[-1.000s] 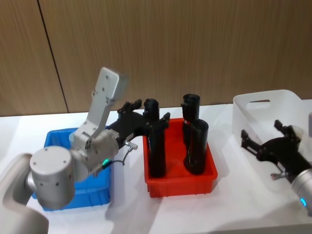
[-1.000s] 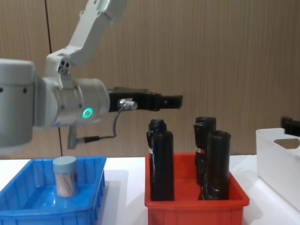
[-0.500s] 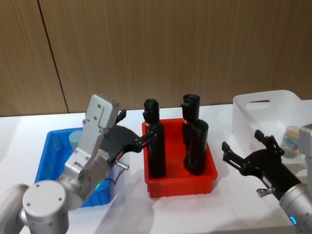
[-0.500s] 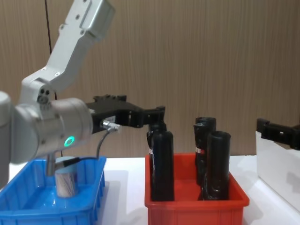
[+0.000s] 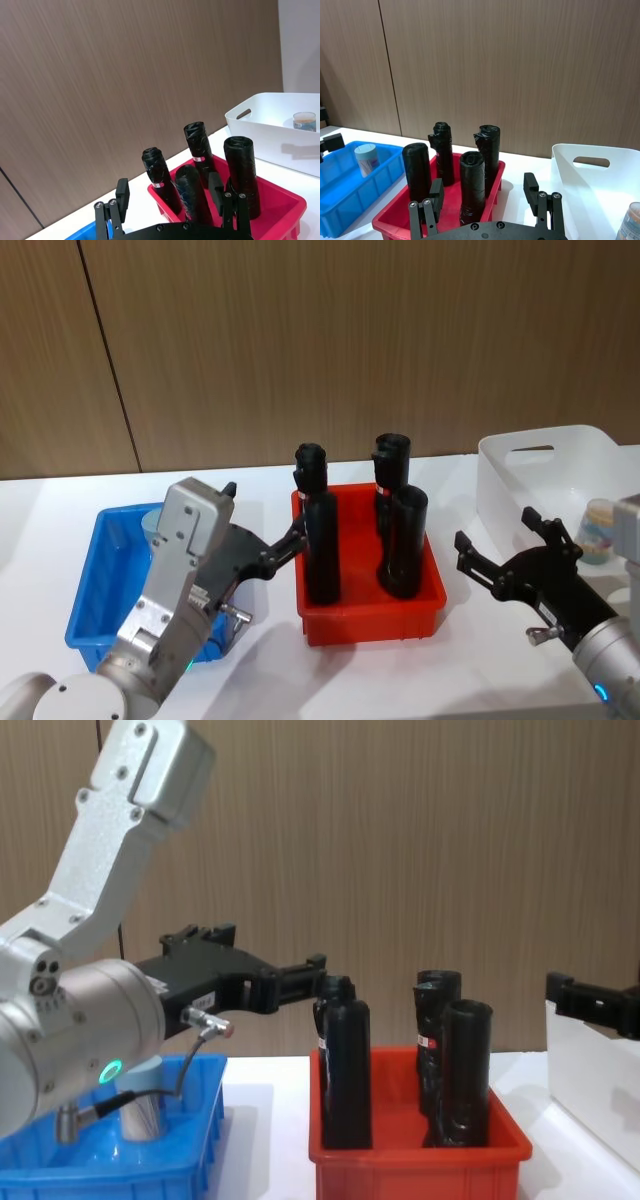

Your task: Pick the cotton swabs from the blue box and place them into the white box.

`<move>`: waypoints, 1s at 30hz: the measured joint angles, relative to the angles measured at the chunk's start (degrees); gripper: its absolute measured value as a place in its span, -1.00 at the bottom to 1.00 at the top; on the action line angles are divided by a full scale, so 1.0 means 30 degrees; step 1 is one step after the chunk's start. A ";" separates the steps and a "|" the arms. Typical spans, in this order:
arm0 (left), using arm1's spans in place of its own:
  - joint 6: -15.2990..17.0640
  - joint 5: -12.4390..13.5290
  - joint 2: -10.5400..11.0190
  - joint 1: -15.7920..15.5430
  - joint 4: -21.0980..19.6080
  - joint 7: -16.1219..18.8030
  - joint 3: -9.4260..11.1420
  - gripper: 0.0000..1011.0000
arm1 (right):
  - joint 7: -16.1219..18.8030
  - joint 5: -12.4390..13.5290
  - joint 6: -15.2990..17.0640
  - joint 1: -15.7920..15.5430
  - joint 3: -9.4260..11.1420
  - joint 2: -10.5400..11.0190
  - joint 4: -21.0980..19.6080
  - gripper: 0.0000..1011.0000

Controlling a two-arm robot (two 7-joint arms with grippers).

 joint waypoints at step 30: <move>-0.0163 0.0068 0.0088 0.0206 -0.0170 0.0242 0.0020 0.98 | -0.0004 0.0000 0.0010 0.0001 0.0001 0.0000 0.0003 0.98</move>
